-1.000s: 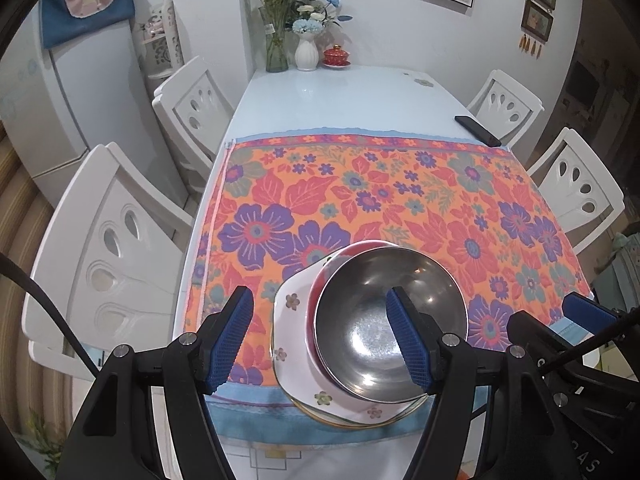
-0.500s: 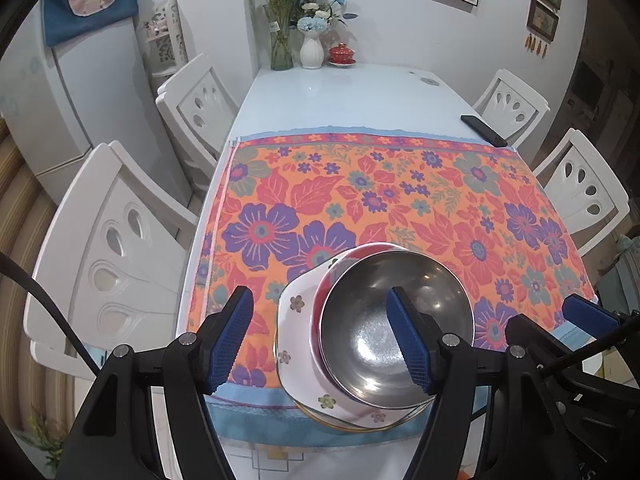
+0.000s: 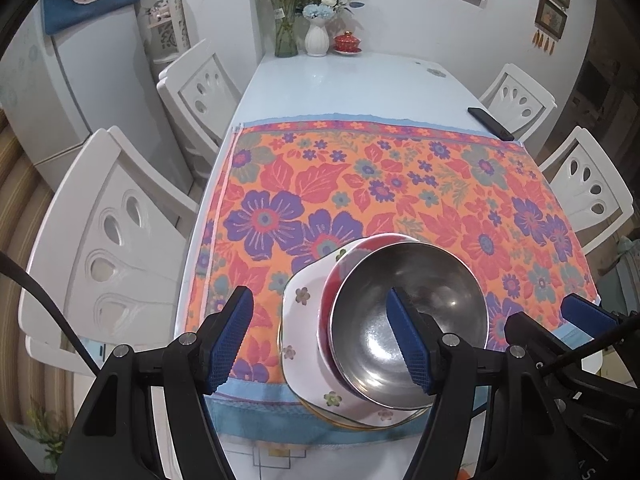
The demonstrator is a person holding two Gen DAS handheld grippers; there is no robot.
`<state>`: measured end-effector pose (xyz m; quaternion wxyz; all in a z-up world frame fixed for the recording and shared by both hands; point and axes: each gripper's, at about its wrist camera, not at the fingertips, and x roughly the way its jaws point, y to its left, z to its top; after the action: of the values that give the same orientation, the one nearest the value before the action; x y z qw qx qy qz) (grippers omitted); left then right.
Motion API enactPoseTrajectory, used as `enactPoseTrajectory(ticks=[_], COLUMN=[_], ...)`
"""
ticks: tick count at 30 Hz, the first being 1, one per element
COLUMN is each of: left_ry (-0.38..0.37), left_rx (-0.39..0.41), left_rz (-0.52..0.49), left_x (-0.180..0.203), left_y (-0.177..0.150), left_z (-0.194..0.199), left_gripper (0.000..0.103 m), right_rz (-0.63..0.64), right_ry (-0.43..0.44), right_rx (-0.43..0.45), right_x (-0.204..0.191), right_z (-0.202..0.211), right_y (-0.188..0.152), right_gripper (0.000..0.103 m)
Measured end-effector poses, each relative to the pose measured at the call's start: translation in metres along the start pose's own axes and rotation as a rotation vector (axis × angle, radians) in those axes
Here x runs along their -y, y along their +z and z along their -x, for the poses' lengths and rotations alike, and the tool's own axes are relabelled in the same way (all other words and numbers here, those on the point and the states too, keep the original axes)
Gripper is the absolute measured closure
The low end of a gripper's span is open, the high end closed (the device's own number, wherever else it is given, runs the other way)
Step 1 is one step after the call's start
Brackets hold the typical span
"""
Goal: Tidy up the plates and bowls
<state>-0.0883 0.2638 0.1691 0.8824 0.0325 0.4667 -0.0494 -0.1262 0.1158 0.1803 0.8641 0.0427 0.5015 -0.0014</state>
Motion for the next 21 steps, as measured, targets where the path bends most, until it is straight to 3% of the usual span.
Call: enactPoseTrajectory(ticks=[21], left_ry=[-0.012], left_rx=[-0.026], left_rz=[0.009], left_x=[-0.007], left_y=[0.004], left_z=[-0.011], left_gripper=[0.036], right_rz=[0.019], right_ry=[-0.008], right_rx=[-0.013], right_x=[-0.005], right_z=[-0.009], right_y=[0.006], right_gripper=[0.042])
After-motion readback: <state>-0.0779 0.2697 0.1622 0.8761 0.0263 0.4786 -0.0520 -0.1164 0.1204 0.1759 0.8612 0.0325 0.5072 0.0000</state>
